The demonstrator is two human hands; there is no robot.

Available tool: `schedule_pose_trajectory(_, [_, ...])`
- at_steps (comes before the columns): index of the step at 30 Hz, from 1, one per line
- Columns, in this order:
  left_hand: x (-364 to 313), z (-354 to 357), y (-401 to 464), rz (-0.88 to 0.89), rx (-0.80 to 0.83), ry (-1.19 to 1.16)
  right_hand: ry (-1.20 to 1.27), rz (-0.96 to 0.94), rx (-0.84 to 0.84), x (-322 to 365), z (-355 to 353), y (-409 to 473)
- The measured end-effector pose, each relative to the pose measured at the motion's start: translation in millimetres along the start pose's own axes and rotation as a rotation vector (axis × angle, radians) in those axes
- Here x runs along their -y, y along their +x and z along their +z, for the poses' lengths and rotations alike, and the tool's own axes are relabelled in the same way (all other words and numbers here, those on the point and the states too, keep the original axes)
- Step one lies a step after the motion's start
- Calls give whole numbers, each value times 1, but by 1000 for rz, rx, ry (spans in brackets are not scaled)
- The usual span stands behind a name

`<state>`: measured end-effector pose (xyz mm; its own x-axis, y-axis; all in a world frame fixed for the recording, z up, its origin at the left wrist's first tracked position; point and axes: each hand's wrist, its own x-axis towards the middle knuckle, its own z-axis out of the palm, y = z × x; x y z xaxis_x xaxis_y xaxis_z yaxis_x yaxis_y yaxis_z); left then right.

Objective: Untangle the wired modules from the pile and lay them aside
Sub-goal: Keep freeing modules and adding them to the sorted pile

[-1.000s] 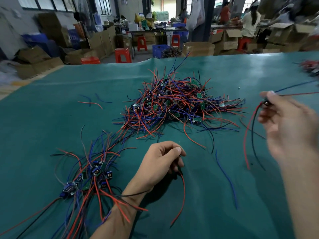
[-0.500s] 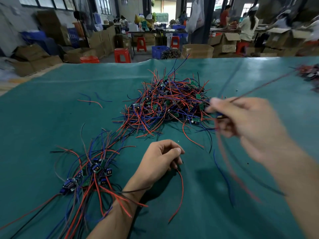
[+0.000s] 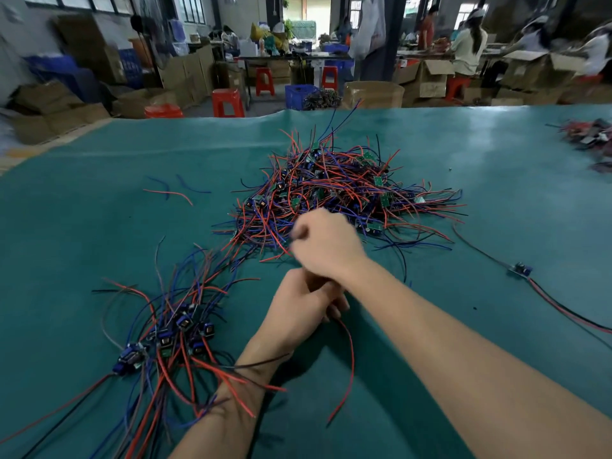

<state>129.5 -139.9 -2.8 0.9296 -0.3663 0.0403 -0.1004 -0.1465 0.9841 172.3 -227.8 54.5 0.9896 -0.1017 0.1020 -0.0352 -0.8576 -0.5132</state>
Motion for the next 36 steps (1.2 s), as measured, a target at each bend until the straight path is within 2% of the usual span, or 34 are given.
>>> schedule_pose_trajectory(3, [-2, 0, 0, 10, 35, -30, -229, 120, -152, -54, -7, 8])
schedule_pose_trajectory(6, [-3, 0, -2, 9, 40, -57, -231, 215, -175, -80, -12, 10])
schedule_pose_trajectory(13, [-2, -1, -1, 9, 33, -71, -180, 372, -93, -91, -28, 16])
schedule_pose_trajectory(19, [2, -2, 0, 13, 35, -74, -243, 267, 148, -86, -46, 2])
schedule_pose_trajectory(21, [2, -1, 1, 14, 11, -92, -140, 228, 160, -85, -51, -8])
schedule_pose_trajectory(23, [2, 0, 3, 3, -52, -142, 75, 157, 177, -78, -51, -24])
schedule_pose_trajectory(26, [1, 1, 6, -21, -128, -251, 379, 32, 366, -65, -45, -50])
schedule_pose_trajectory(28, [2, -2, 7, 2, -146, -209, 501, -73, 511, -59, -40, -62])
schedule_pose_trajectory(30, [4, -4, 7, 28, -138, -164, 602, -116, 560, -62, -33, -67])
schedule_pose_trajectory(32, [6, -5, 7, 37, -130, -150, 654, -77, 482, -68, -27, -67])
schedule_pose_trajectory(34, [7, -5, 7, 19, -111, -195, 632, -16, 250, -75, -20, -64])
schedule_pose_trajectory(36, [5, -4, 6, 1, -86, -280, 493, 1, -22, -82, -17, -60])
